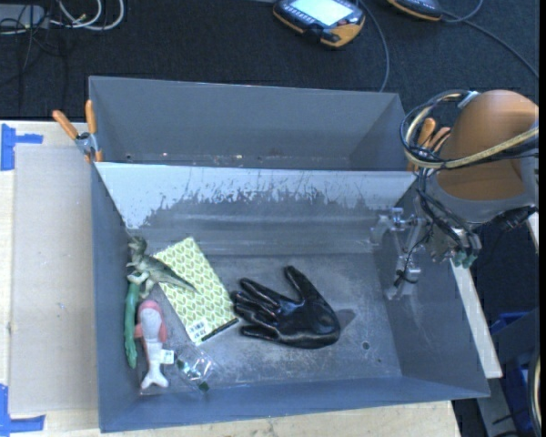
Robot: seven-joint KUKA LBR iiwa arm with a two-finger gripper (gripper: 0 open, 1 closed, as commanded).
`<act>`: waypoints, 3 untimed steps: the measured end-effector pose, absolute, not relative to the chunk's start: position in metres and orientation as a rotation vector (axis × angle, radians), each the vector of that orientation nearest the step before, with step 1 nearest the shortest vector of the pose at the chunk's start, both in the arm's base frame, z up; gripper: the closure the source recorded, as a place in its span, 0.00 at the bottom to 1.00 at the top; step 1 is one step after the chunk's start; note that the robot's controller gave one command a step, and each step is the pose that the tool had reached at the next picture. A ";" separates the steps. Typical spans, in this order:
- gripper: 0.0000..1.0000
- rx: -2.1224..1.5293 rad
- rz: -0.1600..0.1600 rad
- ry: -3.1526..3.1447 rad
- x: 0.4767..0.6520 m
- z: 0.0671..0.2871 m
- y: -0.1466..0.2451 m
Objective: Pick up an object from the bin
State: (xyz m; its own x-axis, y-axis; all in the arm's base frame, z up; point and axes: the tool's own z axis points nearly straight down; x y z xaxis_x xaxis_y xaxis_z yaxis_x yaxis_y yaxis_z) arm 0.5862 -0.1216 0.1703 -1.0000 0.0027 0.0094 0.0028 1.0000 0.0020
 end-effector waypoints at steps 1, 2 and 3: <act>0.00 0.001 -0.001 -3.140 0.588 0.175 -0.121; 0.00 -0.088 -0.004 -3.131 0.610 0.132 -0.049; 0.00 0.196 -0.003 -3.132 0.610 0.124 -0.043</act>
Offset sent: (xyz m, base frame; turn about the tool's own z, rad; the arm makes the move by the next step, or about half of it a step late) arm 0.0235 0.0746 -0.0400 0.0530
